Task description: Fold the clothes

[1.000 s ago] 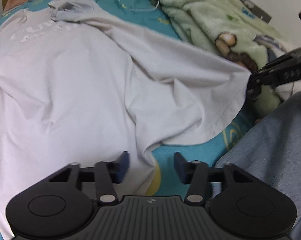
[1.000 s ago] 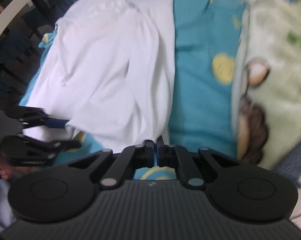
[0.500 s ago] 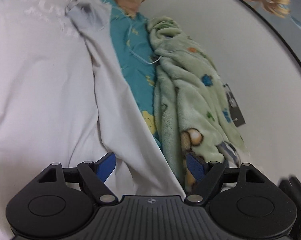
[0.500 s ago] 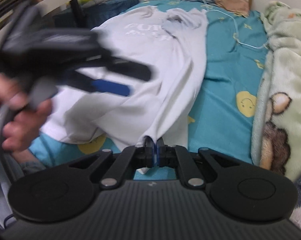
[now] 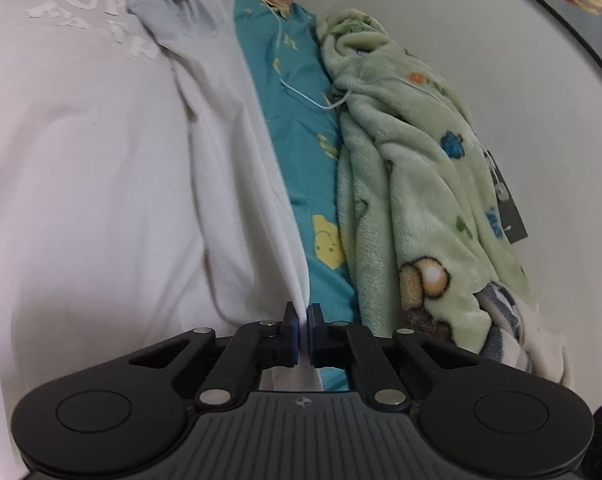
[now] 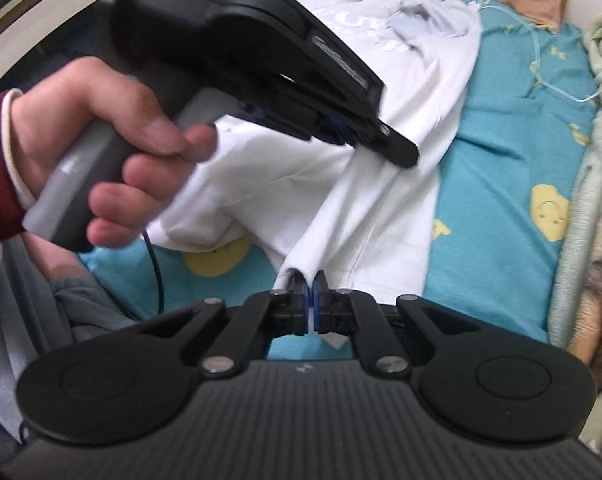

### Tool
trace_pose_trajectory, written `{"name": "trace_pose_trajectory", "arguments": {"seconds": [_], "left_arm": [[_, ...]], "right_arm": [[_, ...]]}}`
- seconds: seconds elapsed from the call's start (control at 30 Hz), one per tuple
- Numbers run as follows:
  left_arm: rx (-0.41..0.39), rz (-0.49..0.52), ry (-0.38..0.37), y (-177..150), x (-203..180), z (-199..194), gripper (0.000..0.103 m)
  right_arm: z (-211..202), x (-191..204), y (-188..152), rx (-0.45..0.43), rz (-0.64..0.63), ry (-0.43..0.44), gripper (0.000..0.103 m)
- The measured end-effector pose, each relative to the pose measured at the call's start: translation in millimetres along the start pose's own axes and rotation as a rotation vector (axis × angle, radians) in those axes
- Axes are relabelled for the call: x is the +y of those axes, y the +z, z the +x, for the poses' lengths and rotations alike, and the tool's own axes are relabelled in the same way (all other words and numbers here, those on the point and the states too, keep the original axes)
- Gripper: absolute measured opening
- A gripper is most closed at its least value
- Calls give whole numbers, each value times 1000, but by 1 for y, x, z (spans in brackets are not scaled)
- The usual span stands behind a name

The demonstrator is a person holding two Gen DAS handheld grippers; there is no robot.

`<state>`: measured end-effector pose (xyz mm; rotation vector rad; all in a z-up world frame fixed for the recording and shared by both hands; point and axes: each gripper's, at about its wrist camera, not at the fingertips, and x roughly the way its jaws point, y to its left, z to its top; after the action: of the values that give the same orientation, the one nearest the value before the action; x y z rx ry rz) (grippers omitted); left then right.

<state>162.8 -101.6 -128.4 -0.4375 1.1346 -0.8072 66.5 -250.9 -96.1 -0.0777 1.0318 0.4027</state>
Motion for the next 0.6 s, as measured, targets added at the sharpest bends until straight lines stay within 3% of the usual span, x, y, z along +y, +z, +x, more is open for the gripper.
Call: {"name": "trace_pose_trajectory", "arguments": {"seconds": [0.2,0.43,0.47,0.6], "left_arm": [[-9,-70,137,-9,43,-9,3],[-17,-42,164,-9,46,-6,4],[-22,-27,169,-9,43,-7,6],[-52,30,185,-14,23,-25,27]], "right_arm": [[8,-8,6,22,43,73,7],[-10,-15,0,-82,130,176,8],[-11,-17,0,-98,147,182,8],[-19,-20,1,-159,173,163,8]]}}
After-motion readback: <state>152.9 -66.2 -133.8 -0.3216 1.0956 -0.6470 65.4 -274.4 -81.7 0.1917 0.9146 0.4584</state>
